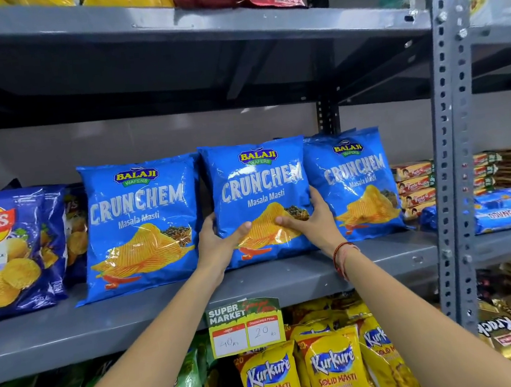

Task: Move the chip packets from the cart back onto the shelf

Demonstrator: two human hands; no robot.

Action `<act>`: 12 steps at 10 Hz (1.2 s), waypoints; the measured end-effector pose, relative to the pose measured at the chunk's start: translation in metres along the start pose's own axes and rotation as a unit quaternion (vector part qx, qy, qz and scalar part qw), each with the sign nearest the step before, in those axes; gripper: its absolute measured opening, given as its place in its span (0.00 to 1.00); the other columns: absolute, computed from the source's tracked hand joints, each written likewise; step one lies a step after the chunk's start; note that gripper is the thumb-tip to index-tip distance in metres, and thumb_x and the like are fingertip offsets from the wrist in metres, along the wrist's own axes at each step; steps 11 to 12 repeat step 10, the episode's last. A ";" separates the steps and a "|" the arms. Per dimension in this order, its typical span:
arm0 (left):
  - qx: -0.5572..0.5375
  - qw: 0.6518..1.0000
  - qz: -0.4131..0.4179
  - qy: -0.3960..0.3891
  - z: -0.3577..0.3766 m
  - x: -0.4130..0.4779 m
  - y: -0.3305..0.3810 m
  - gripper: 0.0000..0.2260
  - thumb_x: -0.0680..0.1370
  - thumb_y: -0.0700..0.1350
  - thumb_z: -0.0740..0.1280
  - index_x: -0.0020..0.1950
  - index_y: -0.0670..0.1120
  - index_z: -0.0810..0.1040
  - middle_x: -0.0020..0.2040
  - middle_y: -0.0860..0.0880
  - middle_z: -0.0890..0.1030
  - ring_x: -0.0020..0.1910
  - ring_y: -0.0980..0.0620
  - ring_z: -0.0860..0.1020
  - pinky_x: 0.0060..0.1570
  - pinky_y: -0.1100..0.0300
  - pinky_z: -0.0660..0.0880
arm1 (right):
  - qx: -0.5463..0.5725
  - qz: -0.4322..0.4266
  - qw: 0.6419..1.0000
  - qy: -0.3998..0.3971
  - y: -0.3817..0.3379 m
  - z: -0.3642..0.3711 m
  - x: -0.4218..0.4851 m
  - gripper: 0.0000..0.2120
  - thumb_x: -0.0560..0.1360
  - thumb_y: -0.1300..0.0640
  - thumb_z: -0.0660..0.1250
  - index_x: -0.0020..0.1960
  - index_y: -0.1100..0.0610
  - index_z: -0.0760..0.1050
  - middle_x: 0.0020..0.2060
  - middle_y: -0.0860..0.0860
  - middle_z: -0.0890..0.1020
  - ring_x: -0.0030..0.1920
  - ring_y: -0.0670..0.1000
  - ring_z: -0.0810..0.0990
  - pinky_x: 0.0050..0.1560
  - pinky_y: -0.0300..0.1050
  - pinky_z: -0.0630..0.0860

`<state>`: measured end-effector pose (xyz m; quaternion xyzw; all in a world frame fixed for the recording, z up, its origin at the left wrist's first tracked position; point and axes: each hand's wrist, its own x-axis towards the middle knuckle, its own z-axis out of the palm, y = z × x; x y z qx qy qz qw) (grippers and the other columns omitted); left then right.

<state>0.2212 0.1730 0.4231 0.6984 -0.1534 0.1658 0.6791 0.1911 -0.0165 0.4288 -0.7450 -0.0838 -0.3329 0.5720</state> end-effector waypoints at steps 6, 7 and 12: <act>0.148 0.971 0.154 0.106 -0.014 -0.025 0.013 0.36 0.72 0.44 0.71 0.74 0.46 0.55 0.71 0.43 0.63 0.70 0.47 0.64 0.67 0.52 0.64 | -0.083 -0.029 0.994 0.058 -0.017 0.015 -0.010 0.48 0.62 0.45 0.78 0.74 0.56 0.58 0.68 0.53 0.71 0.67 0.52 0.70 0.67 0.50 0.70; 0.219 0.944 0.224 0.107 -0.010 -0.034 0.013 0.33 0.74 0.45 0.68 0.74 0.46 0.55 0.73 0.44 0.60 0.72 0.47 0.60 0.68 0.52 0.63 | -0.088 -0.053 0.988 0.113 -0.026 -0.004 -0.027 0.42 0.64 0.46 0.76 0.72 0.56 0.62 0.62 0.54 0.74 0.61 0.51 0.73 0.63 0.49 0.71; 0.447 0.808 0.347 0.163 -0.030 -0.013 0.030 0.32 0.77 0.56 0.57 0.75 0.42 0.51 0.77 0.42 0.54 0.76 0.44 0.52 0.71 0.46 0.55 | 0.075 -0.174 0.963 0.190 -0.135 -0.065 -0.088 0.15 0.63 0.47 0.73 0.49 0.47 0.76 0.48 0.49 0.82 0.45 0.44 0.79 0.39 0.33 0.79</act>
